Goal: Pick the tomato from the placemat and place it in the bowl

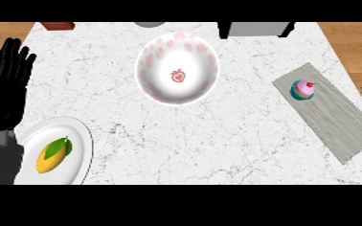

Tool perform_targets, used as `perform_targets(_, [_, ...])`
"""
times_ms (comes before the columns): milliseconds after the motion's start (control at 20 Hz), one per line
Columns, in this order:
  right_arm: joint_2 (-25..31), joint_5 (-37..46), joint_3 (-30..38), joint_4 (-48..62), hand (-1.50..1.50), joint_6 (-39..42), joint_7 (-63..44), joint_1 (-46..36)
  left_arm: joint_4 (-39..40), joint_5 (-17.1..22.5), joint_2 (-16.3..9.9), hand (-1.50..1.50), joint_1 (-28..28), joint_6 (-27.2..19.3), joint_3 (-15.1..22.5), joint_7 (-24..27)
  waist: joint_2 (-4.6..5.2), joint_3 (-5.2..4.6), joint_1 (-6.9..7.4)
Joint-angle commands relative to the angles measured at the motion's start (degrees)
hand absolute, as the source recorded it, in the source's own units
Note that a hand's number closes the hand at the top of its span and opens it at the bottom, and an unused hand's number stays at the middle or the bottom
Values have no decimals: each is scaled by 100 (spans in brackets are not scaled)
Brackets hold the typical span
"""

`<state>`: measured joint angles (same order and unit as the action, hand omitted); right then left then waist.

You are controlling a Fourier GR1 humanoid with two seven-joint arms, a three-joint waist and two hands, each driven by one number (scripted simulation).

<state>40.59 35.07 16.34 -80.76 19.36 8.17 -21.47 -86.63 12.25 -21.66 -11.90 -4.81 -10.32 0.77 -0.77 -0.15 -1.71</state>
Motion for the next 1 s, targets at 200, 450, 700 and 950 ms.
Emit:
perform_targets(200, [-822,-1529,108,-1994,150,1292,-2037,-726,136,69,-89,0,-226,135,-85,-89,25,1,59])
perform_targets(450, [-1493,-1734,-413,-2296,150,1281,-3617,-1449,405,43,26,0,-195,297,-71,203,60,5,156])
perform_targets(700, [-2003,-1324,-1219,-1777,150,1013,-4096,-2137,213,-82,160,0,-294,169,32,90,76,11,227])
perform_targets(950, [-2592,-826,-1891,-847,150,725,-4392,-2948,220,-201,187,0,-226,198,93,146,94,9,291])
